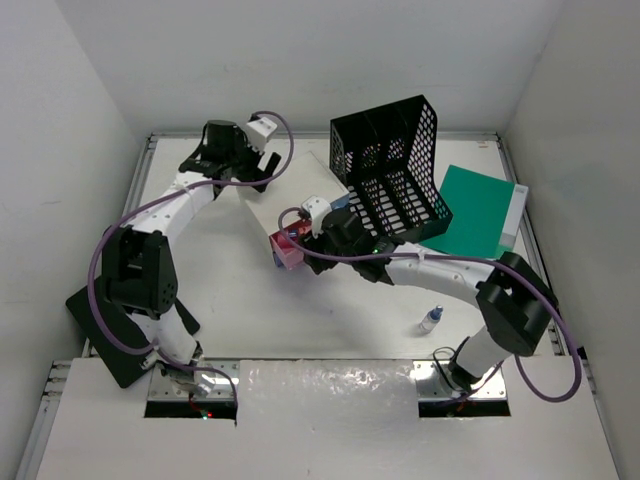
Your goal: Organize the desk
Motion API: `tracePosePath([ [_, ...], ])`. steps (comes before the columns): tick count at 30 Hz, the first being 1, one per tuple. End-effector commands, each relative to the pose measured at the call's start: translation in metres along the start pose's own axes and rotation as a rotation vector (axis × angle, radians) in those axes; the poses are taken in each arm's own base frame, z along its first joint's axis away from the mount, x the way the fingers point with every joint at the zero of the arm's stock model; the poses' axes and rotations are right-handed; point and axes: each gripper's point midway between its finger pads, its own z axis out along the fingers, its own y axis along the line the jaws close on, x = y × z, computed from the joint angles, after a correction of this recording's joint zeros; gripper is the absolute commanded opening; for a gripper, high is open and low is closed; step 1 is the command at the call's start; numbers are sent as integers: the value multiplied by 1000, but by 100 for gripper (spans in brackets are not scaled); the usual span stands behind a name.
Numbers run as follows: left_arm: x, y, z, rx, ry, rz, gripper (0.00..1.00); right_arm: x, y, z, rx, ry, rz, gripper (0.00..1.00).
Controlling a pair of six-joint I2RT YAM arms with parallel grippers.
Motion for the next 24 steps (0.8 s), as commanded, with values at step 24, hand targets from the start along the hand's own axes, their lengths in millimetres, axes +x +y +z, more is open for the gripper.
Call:
tracePosePath([
  [24,19,-4,18,78,66,56,93,-26,-42,55,128,-275,59,37],
])
